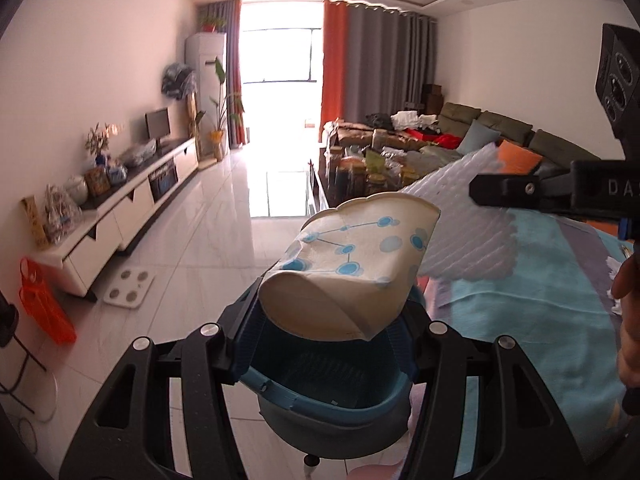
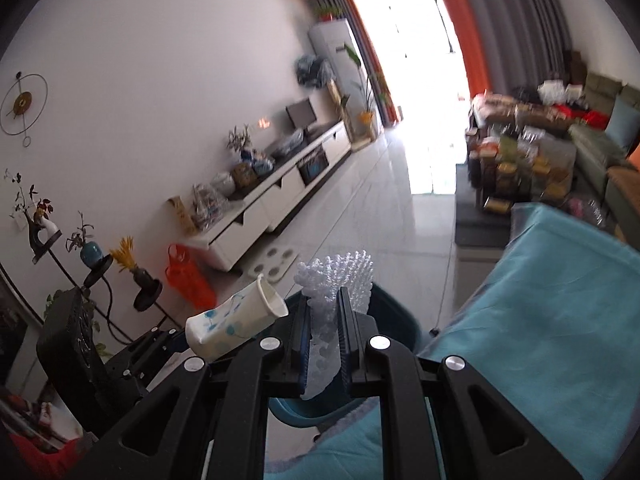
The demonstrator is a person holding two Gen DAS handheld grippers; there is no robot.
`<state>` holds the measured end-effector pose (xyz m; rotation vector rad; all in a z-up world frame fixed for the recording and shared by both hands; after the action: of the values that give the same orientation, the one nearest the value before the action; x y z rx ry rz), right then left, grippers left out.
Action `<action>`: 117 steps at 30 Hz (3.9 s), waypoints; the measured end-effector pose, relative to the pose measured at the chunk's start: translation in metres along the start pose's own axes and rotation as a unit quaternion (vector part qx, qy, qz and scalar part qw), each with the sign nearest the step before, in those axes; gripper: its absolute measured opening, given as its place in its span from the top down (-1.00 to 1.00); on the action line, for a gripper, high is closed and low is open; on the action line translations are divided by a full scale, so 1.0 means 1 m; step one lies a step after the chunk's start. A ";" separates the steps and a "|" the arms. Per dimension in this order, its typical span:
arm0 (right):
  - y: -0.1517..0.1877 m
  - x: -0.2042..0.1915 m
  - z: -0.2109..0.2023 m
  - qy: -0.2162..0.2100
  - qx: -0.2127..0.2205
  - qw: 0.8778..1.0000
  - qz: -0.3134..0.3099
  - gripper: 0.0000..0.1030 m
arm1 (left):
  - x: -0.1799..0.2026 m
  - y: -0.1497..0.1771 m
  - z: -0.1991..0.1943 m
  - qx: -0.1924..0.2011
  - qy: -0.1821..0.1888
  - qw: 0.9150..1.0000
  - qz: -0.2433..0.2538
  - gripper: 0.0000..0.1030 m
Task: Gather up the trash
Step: 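Carry cup and foam sleeve over the teal bin and open both grippers, then move both tools back over the table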
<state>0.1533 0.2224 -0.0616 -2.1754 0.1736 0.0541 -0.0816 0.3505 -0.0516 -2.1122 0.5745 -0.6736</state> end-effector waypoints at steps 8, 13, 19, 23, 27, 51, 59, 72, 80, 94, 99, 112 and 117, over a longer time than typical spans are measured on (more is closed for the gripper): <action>0.006 -0.001 0.063 -0.004 -0.070 0.998 0.009 0.78 | -0.012 0.017 0.069 -0.063 0.000 0.997 -0.048 -0.07; 0.013 0.007 0.082 -0.005 -0.102 0.995 0.022 0.77 | -0.006 0.031 0.108 -0.088 -0.005 0.994 -0.061 -0.08; 0.017 0.009 0.098 -0.009 -0.126 0.992 0.028 0.68 | -0.002 0.039 0.142 -0.099 -0.020 0.994 -0.048 -0.09; 0.018 0.010 0.109 -0.017 -0.140 0.989 0.033 0.44 | 0.004 0.041 0.146 -0.096 -0.022 0.994 -0.047 -0.30; 0.018 0.012 0.108 -0.012 -0.133 0.990 0.036 0.42 | 0.003 0.040 0.146 -0.092 -0.029 0.995 -0.041 -0.38; -0.007 0.019 -0.008 0.146 0.001 0.987 -0.070 -0.83 | 0.025 0.003 -0.004 0.017 0.011 0.998 -0.067 -0.89; 0.010 0.032 -0.059 0.202 0.029 0.976 -0.071 -0.87 | 0.066 0.006 -0.051 0.036 0.049 0.997 -0.053 -0.89; 0.067 0.026 -0.170 0.306 0.099 0.945 -0.067 -0.87 | 0.154 0.022 -0.112 0.055 0.130 0.990 -0.005 -0.89; 0.107 0.021 -0.234 0.368 0.136 0.918 -0.049 -0.87 | 0.202 0.042 -0.130 0.049 0.176 0.983 0.023 -0.89; 0.183 0.027 -0.327 0.481 0.169 0.860 0.035 -0.87 | 0.268 0.083 -0.137 0.022 0.249 0.965 0.074 -0.89; 0.206 0.044 -0.337 0.507 0.145 0.847 0.075 -0.87 | 0.281 0.091 -0.133 0.010 0.273 0.958 0.083 -0.89; 0.249 0.058 -0.327 0.508 0.071 0.848 0.133 -0.87 | 0.316 0.132 -0.122 -0.037 0.320 0.936 0.140 -0.89; 0.264 0.071 -0.319 0.492 0.057 0.852 0.170 -0.87 | 0.322 0.139 -0.113 -0.054 0.323 0.933 0.147 -0.89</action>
<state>0.1765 -0.1948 -0.1004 -1.8309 1.1078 -0.8637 0.0658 0.0141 -0.0224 -1.8162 1.2818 -1.1872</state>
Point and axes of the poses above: each gripper's, at about its wrist camera, not at the fingertips, and z roughly the way its jaws point, x to its right, y to its underside, the point moved 3 cm from there along z, roughly the way its jaws point, and after that the axes turned 15 degrees about -z, right-handed, at the moved point
